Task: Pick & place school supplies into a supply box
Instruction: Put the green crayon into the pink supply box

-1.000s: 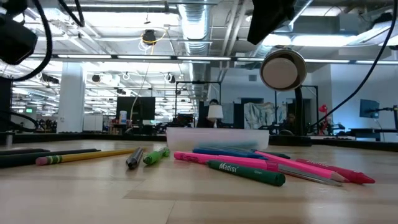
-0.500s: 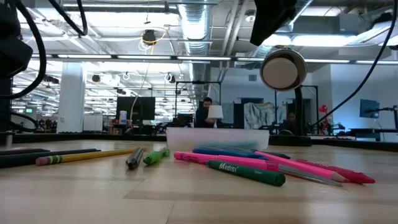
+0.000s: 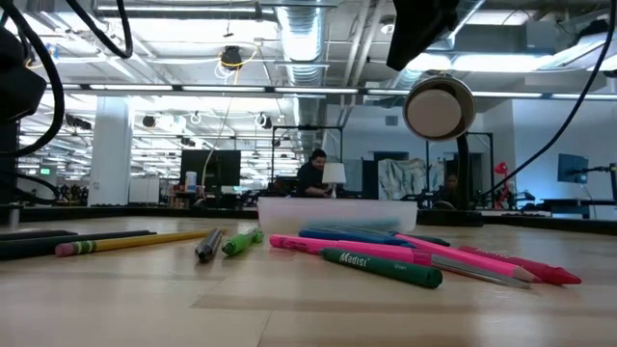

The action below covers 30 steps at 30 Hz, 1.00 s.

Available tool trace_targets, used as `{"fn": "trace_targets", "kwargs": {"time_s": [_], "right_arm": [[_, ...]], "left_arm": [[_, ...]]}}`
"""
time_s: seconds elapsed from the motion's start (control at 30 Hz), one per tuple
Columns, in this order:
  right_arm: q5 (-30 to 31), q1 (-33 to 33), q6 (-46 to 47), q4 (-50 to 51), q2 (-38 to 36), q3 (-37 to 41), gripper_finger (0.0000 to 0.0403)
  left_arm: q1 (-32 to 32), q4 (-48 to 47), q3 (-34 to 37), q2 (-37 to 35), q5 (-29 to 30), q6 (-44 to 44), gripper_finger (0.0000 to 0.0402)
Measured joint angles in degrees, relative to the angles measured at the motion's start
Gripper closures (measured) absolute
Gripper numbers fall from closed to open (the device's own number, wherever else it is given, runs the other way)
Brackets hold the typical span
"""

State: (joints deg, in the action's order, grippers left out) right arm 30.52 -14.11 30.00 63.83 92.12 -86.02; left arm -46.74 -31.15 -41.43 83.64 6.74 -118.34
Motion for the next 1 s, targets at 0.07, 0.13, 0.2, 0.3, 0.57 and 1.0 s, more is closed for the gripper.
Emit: {"fn": "trace_targets", "kwargs": {"time_s": [0.07,0.13,0.2,0.3,0.57,1.0], "right_arm": [[0.0,0.0,0.0,0.0,0.0,0.0,0.0285],[0.0,0.0,0.0,0.0,0.0,0.0,0.0285],[0.0,0.0,0.0,0.0,0.0,0.0,0.0285],[0.0,0.0,0.0,0.0,0.0,0.0,0.0285],[0.0,0.0,0.0,-0.1,0.0,0.0,0.0285],[-0.4,-0.1,1.4,-0.2,0.0,0.0,0.0285]], "left_arm": [[0.0,0.0,0.0,0.0,0.0,0.0,0.0267],[0.0,0.0,0.0,0.0,0.1,0.0,0.0267],[0.0,0.0,0.0,0.0,0.1,0.0,0.0267],[0.0,0.3,0.0,1.2,0.0,0.0,0.0267],[0.1,5.7,-0.2,6.2,-2.6,1.0,0.0267],[0.2,4.1,-0.2,6.6,-5.2,2.5,0.0267]]}}
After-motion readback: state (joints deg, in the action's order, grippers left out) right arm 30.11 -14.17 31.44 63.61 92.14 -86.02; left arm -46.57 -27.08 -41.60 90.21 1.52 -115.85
